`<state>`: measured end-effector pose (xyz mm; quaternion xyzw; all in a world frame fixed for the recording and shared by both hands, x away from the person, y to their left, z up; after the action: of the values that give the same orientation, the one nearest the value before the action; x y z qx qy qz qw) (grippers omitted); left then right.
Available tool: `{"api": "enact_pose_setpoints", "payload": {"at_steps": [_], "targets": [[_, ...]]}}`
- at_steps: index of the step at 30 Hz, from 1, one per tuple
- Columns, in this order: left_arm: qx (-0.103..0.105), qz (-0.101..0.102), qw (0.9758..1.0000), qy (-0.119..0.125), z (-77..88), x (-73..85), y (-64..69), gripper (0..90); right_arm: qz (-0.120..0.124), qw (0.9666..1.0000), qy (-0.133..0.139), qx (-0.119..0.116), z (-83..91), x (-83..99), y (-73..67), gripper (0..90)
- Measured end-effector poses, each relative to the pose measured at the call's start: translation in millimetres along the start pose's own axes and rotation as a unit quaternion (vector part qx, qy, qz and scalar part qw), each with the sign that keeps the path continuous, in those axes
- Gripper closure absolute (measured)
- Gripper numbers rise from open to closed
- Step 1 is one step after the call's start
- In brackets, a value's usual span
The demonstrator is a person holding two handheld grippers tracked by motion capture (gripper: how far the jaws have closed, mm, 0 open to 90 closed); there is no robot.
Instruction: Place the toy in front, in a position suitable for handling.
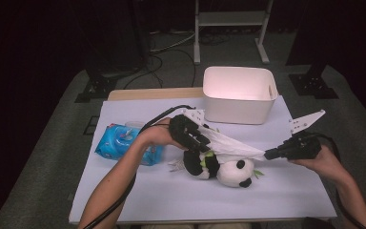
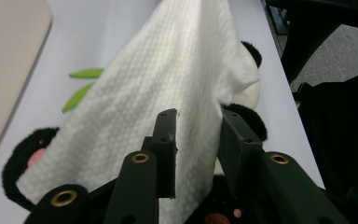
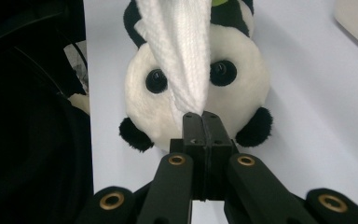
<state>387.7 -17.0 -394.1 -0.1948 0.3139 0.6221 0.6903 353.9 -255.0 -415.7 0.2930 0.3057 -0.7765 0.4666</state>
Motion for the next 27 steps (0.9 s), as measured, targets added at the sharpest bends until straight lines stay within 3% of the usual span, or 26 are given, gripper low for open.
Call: {"api": "enact_pose_setpoints", "payload": {"at_steps": [3, 9, 11, 17, 18, 19, 20, 24, 27], "targets": [[0.005, 0.003, 1.0000, -0.001, -4.3, 0.5, 0.0, 71.1, 0.000, 1.0000, 0.004, 0.000, 1.7, -3.6, -1.7, 89.4], [0.009, -0.001, 0.9999, -0.007, -13.6, 1.0, 0.4, 71.5, 0.034, 0.9994, 0.002, -0.004, -10.9, -29.7, -10.1, 89.2], [0.011, 0.000, 0.9999, -0.004, -14.7, 1.4, 0.8, 71.6, 0.053, 0.9985, -0.006, -0.007, -24.0, -48.2, -15.1, 88.8], [0.012, 0.001, 0.9999, 0.000, -15.0, 1.7, 2.9, 71.6, 0.080, 0.9963, -0.026, -0.016, -48.1, -71.6, -22.8, 88.7], [0.012, 0.000, 0.9999, 0.000, -14.9, 2.1, 3.4, 71.5, 0.085, 0.9958, -0.029, -0.017, -53.4, -75.4, -24.2, 87.3], [0.012, 0.000, 0.9999, 0.000, -15.0, 2.3, 3.8, 71.5, 0.095, 0.9946, -0.035, -0.022, -64.6, -83.0, -28.0, 79.7], [0.012, 0.000, 0.9999, 0.001, -15.1, 2.5, 4.2, 71.5, 0.095, 0.9946, -0.035, -0.022, -64.6, -83.0, -28.0, 79.7], [0.012, -0.001, 0.9999, 0.002, -15.4, 3.4, 6.1, 71.8, 0.122, 0.9916, -0.038, -0.019, -86.2, -96.8, -37.7, 64.0], [0.012, -0.001, 0.9999, -0.002, -14.8, 4.7, 7.1, 71.8, 0.132, 0.9898, -0.050, -0.017, -96.7, -97.8, -39.1, 60.0]]}}
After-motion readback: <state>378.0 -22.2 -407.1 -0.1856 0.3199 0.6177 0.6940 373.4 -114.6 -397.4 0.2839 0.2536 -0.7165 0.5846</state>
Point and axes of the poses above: each handheld gripper's, and its own axes: z roughly backward along the jaws, x roughly out of its underside, y roughly to its right, the point moved 9 cm from there along -z, roughly forward along the jaws, and after that the axes turned 5 degrees about x, right-handed, at the moved point
